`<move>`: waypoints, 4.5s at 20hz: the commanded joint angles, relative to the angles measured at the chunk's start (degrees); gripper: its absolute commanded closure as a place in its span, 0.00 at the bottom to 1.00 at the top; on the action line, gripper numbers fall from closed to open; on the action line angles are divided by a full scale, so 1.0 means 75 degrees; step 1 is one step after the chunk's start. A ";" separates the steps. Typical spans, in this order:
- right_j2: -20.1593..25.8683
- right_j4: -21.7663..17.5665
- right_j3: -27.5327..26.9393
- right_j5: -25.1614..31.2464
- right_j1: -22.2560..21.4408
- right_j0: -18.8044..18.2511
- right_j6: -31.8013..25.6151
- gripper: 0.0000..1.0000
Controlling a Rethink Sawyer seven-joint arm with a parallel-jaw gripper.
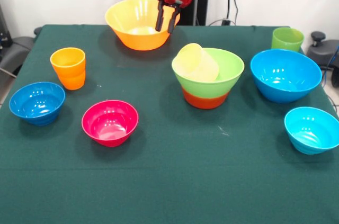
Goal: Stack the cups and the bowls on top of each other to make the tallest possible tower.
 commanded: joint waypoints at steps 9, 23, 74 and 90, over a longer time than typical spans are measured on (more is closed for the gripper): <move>0.0972 -0.0111 -0.1144 -0.0460 0.0807 -0.0396 -0.0686 0.00; 0.2104 -0.3352 -0.2356 -0.0295 -0.0214 -0.0883 0.1130 0.00; 0.3793 -0.5236 -0.2060 0.1243 -0.1665 -0.1432 0.2677 0.00; 0.1059 -0.8537 -0.2058 -0.0302 -0.2040 0.2246 0.9550 0.00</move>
